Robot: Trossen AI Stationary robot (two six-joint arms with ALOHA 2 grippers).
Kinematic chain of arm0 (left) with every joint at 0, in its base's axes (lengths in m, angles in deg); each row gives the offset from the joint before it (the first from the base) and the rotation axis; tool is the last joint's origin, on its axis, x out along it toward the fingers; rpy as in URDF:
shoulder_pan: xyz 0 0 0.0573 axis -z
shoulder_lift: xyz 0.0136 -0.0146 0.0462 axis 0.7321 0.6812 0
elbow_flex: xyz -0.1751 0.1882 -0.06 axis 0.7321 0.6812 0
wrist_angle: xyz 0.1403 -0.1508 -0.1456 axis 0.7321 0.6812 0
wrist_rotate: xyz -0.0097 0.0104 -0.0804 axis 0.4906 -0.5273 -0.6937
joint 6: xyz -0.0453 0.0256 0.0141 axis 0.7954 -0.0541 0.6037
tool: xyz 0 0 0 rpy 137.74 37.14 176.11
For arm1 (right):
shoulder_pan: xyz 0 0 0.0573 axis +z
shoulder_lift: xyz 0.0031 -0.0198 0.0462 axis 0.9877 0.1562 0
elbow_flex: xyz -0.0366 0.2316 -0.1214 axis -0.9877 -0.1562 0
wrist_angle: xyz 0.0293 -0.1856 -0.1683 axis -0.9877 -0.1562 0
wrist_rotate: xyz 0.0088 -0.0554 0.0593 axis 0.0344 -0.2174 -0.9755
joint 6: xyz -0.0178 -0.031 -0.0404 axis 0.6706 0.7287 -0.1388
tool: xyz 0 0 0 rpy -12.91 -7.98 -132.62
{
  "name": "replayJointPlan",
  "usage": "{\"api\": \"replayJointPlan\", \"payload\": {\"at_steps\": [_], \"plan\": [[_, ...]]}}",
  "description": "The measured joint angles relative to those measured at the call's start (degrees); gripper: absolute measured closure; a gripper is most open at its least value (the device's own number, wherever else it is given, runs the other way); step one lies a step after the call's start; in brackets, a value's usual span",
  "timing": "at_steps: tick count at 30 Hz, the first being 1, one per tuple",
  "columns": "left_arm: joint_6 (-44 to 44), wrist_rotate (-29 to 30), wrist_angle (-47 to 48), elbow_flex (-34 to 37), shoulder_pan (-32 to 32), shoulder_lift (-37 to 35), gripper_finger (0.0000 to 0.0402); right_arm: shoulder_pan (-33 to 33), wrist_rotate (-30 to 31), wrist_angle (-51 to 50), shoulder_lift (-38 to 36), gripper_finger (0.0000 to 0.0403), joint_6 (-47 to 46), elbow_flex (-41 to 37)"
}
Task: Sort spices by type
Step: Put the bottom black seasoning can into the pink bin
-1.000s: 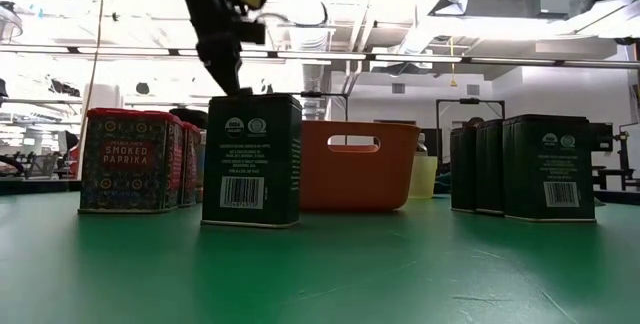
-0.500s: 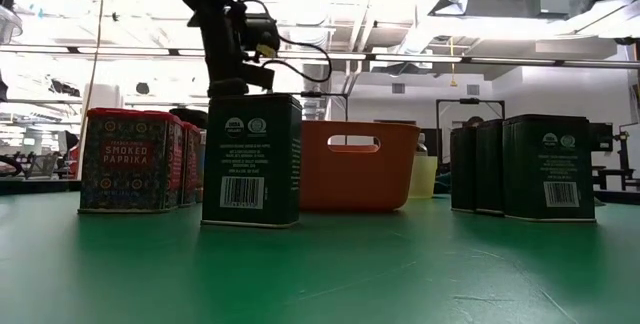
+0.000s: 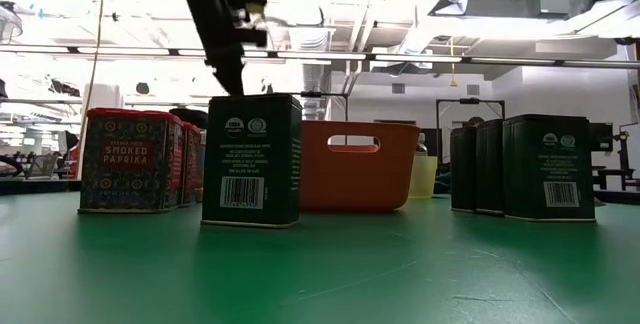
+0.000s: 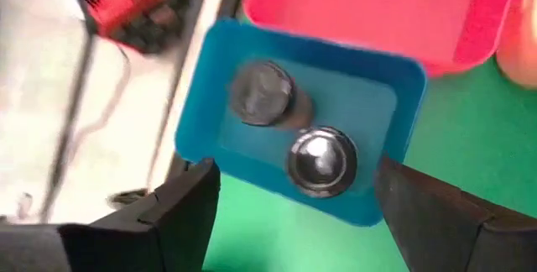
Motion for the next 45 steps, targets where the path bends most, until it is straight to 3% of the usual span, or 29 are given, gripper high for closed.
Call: {"api": "replayJointPlan", "payload": {"at_steps": [5, 10, 13, 18, 24, 29, 32, 40, 45], "plan": [[2.1, -3.6, 0.9, 0.0, 4.5, -7.2, 0.01, -3.0, 0.0, 2.1, 0.0, 0.0127, 1.1, 0.0], [6.4, -0.8, 9.8, 0.0, 19.1, -10.3, 0.01, -5.2, 0.0, 2.4, 0.0, 0.0127, 1.9, 0.0], [14.0, 0.8, 14.3, 0.0, 28.2, -10.2, 0.01, -6.1, 0.0, 1.1, 0.0, 0.0127, 1.2, 0.0], [26.1, 2.1, 7.0, 2.3, 38.6, -10.5, 0.01, -7.8, 0.1, 3.0, 0.0, 0.0127, 0.4, 0.0], [31.0, 4.7, 3.2, 10.4, 43.5, -12.1, 0.01, -9.6, -3.2, 1.8, 0.0, 0.0127, -1.1, -0.5], [34.3, -0.8, 6.5, 16.5, 43.3, -13.7, 0.01, -9.3, -5.6, 0.8, 0.0, 0.0127, 0.6, -2.5], [30.0, -2.9, 7.4, 16.9, 44.0, -14.1, 0.01, -8.6, -6.8, 1.1, -0.1, 0.0127, 4.3, -3.6], [5.5, -1.2, 6.9, 16.4, 46.0, -14.1, 0.01, -7.4, -7.2, 1.6, 0.0, 0.0127, 11.9, -4.4], [7.4, -0.2, 10.2, 15.6, 46.3, -13.8, 0.01, -3.8, -7.4, 0.3, 0.0, 0.0127, 12.4, -4.4]]}}
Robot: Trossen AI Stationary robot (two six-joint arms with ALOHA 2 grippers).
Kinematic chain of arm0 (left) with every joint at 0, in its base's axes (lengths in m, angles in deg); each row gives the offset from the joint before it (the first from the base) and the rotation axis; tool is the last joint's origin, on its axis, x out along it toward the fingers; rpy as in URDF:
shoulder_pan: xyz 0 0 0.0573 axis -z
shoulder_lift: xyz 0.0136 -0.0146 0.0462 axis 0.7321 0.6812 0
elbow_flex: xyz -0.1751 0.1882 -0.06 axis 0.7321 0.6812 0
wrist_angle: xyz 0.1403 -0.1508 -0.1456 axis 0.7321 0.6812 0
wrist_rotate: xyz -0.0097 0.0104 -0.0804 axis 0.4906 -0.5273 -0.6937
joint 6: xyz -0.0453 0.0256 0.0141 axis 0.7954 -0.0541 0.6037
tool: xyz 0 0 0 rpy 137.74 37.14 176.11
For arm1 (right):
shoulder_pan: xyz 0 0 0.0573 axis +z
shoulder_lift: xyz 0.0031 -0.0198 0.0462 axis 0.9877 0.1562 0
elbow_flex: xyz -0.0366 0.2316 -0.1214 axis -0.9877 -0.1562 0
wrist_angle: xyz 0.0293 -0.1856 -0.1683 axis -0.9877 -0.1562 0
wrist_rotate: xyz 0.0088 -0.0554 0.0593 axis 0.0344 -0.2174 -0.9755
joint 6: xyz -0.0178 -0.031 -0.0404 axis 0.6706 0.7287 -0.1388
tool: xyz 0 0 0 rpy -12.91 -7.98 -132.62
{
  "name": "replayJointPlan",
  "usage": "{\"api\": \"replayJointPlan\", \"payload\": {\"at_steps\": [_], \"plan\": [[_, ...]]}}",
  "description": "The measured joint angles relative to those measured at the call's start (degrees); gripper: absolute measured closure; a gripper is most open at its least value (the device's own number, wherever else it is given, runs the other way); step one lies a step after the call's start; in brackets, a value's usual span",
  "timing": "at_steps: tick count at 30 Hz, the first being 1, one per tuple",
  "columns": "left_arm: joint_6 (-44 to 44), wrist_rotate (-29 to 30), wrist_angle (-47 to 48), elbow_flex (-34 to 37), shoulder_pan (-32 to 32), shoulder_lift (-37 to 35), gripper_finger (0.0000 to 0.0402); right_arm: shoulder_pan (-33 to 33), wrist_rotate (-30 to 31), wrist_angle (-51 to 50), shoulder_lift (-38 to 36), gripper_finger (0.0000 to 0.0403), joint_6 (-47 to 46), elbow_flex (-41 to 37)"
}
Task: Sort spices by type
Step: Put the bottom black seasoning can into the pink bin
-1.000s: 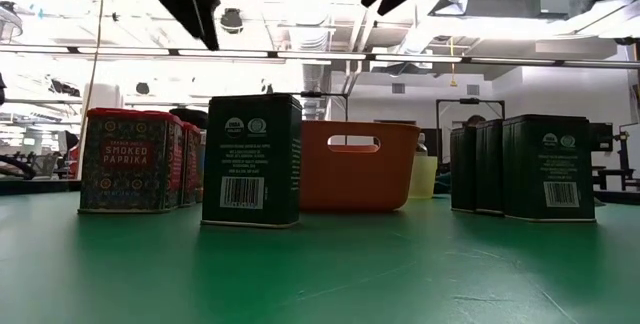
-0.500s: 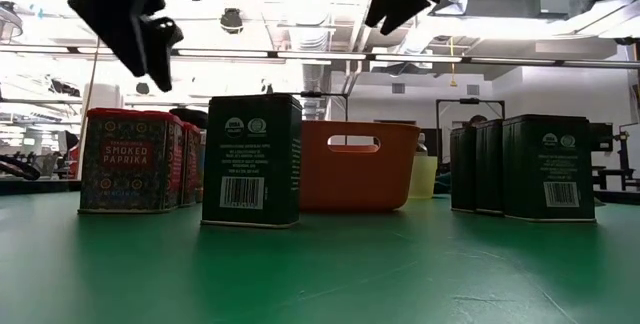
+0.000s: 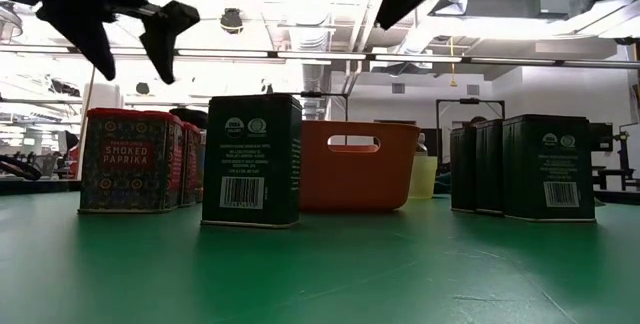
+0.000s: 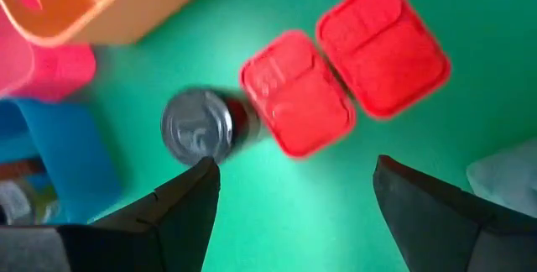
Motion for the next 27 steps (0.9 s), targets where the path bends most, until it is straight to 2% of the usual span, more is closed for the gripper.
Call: {"api": "replayJointPlan", "payload": {"at_steps": [11, 16, 20, 25, 27], "plan": [[2.7, 6.3, 11.4, -10.5, 11.3, 0.9, 0.01, 6.6, 3.3, 0.2, 0.1, 0.0127, -5.4, 0.0], [5.5, 5.7, 12.0, -10.9, 13.6, 0.9, 0.01, 10.0, 3.4, 0.1, 0.1, 0.0127, -7.5, 0.0], [8.3, 5.5, 12.0, -10.9, 15.8, 0.8, 0.01, 14.1, 3.3, 4.3, 2.2, 0.0127, -7.9, 0.2], [12.1, 10.4, 10.4, -10.9, 17.3, 0.9, 0.01, 16.3, -3.0, 2.9, 10.6, 0.0127, -13.4, 0.7], [13.0, 10.7, 10.1, -10.9, 17.3, 0.9, 0.01, 16.2, -5.6, 3.9, 13.4, 0.0127, -14.3, 1.8]]}}
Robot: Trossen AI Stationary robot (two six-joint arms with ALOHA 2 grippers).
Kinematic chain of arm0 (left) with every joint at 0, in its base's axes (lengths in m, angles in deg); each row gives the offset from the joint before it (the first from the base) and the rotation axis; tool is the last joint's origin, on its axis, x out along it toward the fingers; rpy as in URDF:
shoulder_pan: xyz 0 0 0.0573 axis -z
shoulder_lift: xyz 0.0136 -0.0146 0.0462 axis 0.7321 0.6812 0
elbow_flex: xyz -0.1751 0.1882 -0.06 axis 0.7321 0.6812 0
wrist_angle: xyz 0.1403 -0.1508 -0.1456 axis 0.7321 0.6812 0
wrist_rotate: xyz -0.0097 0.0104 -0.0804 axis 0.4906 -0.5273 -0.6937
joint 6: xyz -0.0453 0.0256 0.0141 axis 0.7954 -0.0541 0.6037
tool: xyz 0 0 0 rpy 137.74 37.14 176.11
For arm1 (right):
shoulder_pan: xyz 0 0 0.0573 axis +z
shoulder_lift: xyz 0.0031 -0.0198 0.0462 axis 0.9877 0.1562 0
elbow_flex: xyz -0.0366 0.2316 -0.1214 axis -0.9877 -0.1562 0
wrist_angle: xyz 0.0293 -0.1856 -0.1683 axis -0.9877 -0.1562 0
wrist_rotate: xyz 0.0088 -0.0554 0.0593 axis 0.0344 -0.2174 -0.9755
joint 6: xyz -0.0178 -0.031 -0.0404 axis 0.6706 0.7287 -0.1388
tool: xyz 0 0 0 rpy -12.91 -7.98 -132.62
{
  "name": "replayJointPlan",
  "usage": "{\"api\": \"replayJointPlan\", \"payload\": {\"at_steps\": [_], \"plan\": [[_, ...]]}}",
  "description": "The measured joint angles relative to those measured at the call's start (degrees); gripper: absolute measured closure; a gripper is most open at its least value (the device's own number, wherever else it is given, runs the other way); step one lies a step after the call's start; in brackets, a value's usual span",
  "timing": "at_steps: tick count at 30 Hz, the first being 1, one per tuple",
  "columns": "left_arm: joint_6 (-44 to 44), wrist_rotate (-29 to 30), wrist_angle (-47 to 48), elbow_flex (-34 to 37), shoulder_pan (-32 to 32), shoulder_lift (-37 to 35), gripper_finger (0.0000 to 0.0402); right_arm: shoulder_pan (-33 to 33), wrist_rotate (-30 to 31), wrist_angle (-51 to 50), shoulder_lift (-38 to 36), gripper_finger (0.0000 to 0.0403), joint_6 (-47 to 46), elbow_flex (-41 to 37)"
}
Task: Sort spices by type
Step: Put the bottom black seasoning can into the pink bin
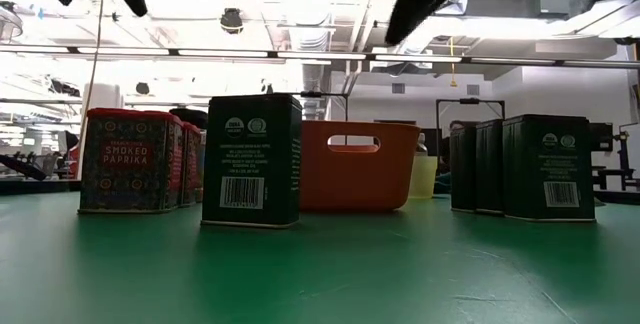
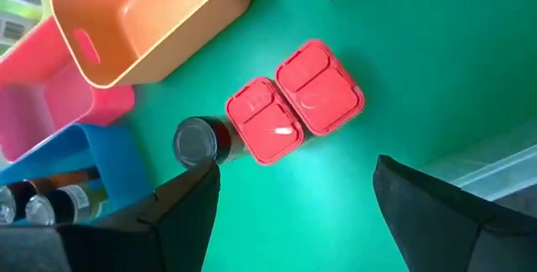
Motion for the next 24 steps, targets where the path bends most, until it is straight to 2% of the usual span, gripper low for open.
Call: {"api": "replayJointPlan", "payload": {"at_steps": [3, 15, 19, 24], "plan": [[1.2, 0.0, 0.2, 0.0, 0.0, -0.8, 0.01, -0.1, -1.5, 3.8, 4.6, 0.0127, 3.0, 4.6], [9.4, 0.1, -0.5, 2.3, 0.0, -9.4, 0.01, -1.4, -5.1, -1.7, 21.4, 0.0127, 8.0, 25.6], [11.8, 0.1, -0.7, 2.6, 0.1, -10.3, 0.01, -2.1, -7.0, -2.4, 24.8, 0.0127, 8.8, 29.5], [13.6, 0.1, -0.7, 2.6, 1.0, -10.6, 0.01, -3.0, -9.1, -5.0, 28.0, 0.0127, 9.4, 30.8]]}}
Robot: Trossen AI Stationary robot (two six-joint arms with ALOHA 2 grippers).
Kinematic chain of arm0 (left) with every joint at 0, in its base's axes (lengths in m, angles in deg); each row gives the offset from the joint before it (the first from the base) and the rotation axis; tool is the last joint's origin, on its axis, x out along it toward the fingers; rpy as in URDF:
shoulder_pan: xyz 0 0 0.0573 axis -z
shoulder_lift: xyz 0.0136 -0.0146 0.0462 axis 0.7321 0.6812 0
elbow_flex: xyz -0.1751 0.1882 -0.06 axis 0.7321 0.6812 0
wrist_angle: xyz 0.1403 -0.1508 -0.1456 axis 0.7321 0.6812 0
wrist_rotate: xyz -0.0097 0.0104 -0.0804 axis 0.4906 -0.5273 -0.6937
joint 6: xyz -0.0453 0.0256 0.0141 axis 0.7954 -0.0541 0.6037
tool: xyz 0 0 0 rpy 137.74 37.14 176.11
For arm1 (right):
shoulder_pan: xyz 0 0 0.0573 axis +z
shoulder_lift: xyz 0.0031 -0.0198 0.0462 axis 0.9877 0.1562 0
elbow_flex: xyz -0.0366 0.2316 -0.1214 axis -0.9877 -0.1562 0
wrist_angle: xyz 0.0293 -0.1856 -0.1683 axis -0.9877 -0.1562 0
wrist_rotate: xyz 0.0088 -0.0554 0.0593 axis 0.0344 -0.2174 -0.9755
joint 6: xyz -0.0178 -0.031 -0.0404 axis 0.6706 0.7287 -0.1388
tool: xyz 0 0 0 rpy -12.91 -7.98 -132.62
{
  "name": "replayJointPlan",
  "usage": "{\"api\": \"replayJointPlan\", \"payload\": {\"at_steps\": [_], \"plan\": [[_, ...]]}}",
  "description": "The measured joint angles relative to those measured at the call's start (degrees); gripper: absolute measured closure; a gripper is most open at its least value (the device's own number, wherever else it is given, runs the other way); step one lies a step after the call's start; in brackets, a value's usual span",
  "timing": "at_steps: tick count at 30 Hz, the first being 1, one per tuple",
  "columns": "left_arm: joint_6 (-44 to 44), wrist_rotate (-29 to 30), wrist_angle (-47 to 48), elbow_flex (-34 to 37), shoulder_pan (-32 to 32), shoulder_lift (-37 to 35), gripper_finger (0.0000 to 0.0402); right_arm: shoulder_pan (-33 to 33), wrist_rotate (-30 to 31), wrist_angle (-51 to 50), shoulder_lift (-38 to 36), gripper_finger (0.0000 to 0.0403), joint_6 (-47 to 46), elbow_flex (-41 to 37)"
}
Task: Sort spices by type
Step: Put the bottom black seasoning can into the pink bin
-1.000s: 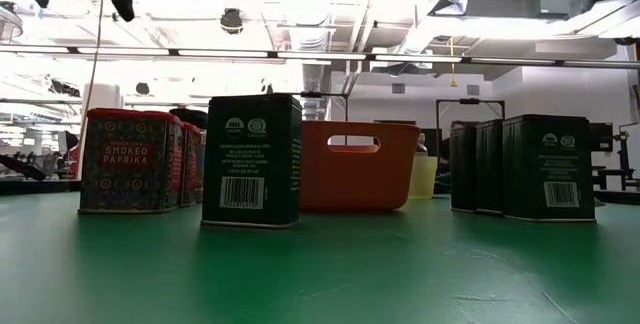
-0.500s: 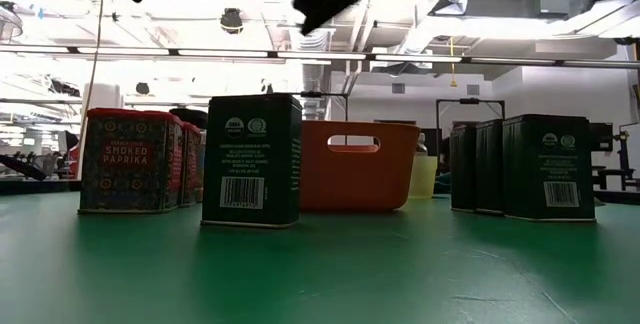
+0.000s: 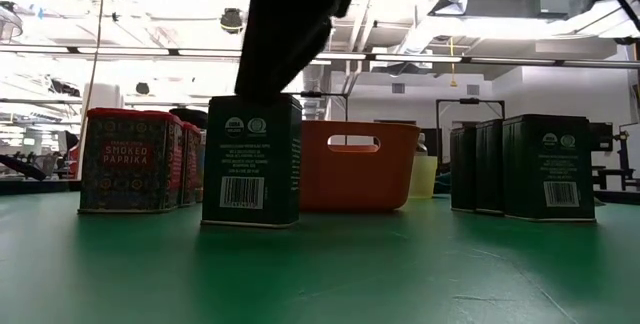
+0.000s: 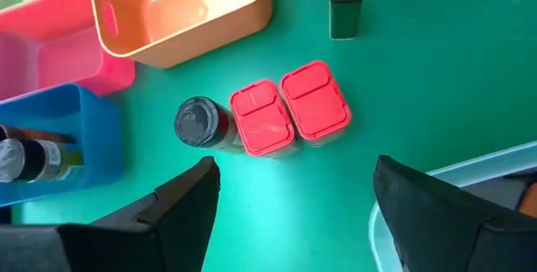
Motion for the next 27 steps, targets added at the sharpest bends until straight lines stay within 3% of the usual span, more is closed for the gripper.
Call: {"api": "replayJointPlan", "payload": {"at_steps": [15, 27], "plan": [[2.0, 0.0, -0.1, 0.0, 0.3, -0.8, 0.01, -0.5, -2.1, 1.3, -0.1, 0.0138, 0.9, -2.6], [1.9, 1.1, -5.4, 0.0, 0.3, -6.3, 0.01, -1.2, -3.3, 2.6, -0.1, 0.0242, 3.1, -4.1]]}}
